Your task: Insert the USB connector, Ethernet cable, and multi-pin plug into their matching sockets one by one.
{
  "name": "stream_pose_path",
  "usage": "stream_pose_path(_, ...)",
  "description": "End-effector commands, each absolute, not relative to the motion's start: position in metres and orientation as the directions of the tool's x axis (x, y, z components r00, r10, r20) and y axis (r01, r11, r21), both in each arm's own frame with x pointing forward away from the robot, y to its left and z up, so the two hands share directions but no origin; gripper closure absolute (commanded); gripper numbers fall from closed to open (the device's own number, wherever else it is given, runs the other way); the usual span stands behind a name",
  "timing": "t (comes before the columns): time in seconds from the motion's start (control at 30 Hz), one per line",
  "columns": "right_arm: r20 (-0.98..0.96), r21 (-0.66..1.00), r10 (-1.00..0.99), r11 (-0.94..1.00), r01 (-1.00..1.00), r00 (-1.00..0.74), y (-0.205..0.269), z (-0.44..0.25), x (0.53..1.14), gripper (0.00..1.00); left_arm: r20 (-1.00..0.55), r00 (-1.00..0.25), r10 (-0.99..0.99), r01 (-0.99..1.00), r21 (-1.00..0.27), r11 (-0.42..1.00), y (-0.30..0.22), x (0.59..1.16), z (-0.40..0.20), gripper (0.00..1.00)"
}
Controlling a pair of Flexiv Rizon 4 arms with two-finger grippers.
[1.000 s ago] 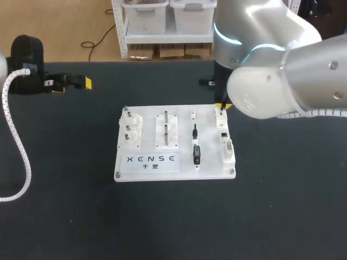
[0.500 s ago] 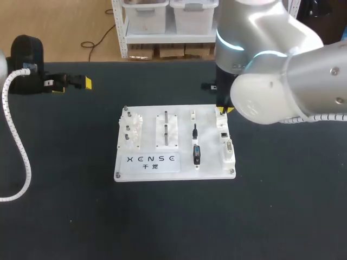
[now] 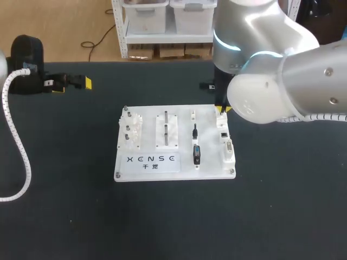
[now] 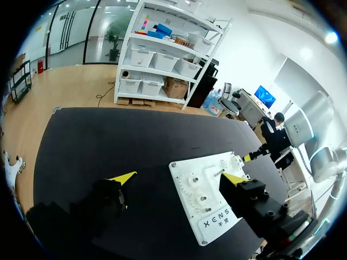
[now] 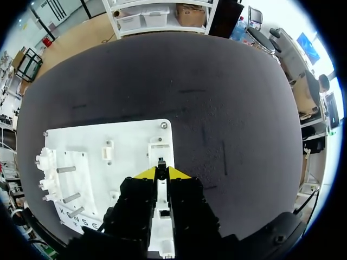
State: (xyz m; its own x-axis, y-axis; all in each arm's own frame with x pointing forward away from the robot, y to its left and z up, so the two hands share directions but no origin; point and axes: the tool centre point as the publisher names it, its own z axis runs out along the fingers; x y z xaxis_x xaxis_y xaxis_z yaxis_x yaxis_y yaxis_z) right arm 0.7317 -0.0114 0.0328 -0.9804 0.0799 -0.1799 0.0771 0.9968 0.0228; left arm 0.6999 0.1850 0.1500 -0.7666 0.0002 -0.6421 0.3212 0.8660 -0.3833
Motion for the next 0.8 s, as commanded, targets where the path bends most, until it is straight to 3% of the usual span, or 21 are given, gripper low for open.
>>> stream_pose_path(0.03,-0.180,0.020,0.081,0.997,0.078,-0.980,-0.0101,0.0311,0.7341,1.00,-0.642,-0.767,0.000,0.321,-0.383,0.866,0.1850,0.6999,0.1500,0.00)
stream_pose_path(0.8,-0.158,0.008,0.106,0.994,0.106,-0.982,-0.0130,0.0229,0.7332,1.00,-0.642,-0.767,0.000,0.321,-0.383,0.866,0.1850,0.6999,0.1500,0.00)
